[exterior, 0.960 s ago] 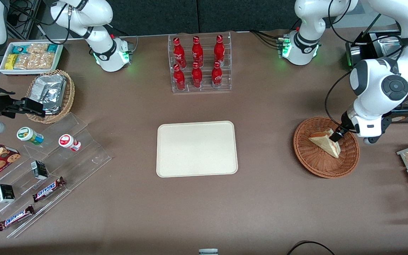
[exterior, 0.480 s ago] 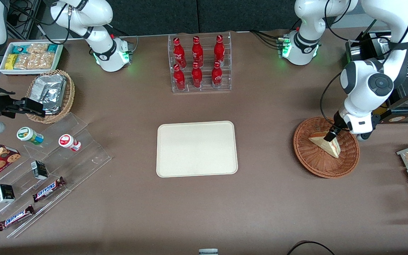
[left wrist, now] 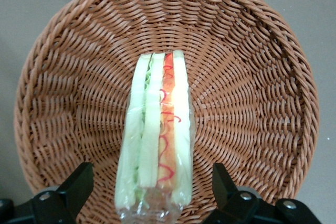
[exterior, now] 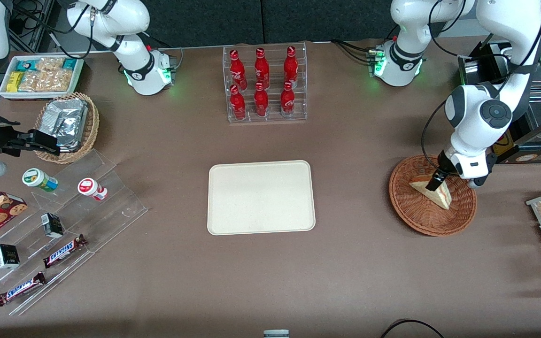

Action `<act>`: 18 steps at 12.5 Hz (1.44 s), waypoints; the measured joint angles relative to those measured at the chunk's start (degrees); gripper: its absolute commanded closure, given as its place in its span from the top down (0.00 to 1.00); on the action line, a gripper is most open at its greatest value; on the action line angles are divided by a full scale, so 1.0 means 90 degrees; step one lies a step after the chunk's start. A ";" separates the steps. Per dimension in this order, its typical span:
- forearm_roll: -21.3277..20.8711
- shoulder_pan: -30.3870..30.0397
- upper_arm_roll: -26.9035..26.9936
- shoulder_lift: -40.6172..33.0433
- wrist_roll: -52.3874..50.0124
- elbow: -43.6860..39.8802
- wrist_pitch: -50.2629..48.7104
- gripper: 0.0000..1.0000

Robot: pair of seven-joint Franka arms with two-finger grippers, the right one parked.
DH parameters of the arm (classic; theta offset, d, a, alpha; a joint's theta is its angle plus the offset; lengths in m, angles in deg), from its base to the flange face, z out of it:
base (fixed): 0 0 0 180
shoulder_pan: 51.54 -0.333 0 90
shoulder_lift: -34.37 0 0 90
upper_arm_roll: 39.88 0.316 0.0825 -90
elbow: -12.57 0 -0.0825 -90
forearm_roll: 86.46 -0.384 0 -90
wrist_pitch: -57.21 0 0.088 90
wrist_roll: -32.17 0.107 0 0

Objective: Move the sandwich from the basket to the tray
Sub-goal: 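Lower the left gripper and close it on the wrapped sandwich, then lift the sandwich and carry it toward the cream tray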

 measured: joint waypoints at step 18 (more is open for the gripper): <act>-0.0007 0.0151 -0.0753 -0.0549 -0.0662 -0.1456 -0.2784 0.04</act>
